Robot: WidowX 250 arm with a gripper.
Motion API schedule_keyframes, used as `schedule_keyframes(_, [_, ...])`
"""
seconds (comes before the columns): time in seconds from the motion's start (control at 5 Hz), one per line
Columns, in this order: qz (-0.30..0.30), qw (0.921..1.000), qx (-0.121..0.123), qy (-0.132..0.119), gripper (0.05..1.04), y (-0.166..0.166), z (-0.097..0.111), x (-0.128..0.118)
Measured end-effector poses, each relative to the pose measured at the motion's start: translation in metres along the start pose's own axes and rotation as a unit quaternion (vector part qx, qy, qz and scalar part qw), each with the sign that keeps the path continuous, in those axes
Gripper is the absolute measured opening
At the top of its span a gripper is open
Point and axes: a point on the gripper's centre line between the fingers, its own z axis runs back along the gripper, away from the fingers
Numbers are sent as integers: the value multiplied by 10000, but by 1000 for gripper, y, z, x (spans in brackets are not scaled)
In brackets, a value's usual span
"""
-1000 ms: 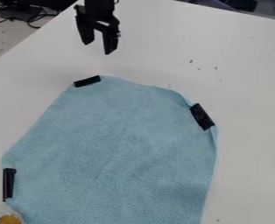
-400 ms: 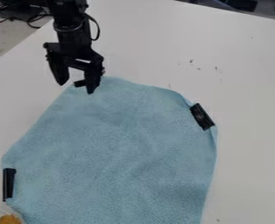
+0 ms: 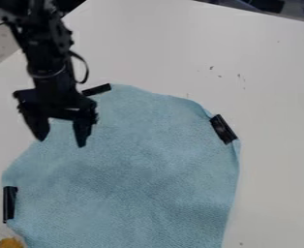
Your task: Fold the cloth from bottom left to top right
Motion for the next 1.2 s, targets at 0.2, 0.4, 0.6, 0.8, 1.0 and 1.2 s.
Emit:
schedule_keyframes(0.2, [268, 9996, 47, 60, 999, 8, -3, -26])
schedule_keyframes(0.4, [428, 9990, 87, 7, 999, 23, -6, -29])
schedule_keyframes(0.6, [395, 9990, 62, 190, 999, 38, -14, -35])
schedule_keyframes(0.8, [443, 9982, 1, 394, 999, 46, -20, -42])
schedule_keyframes(1.0, [477, 9966, -155, 655, 999, 47, -28, -60])
schedule_keyframes(1.2, [521, 9953, -236, 783, 999, 43, -31, -69])
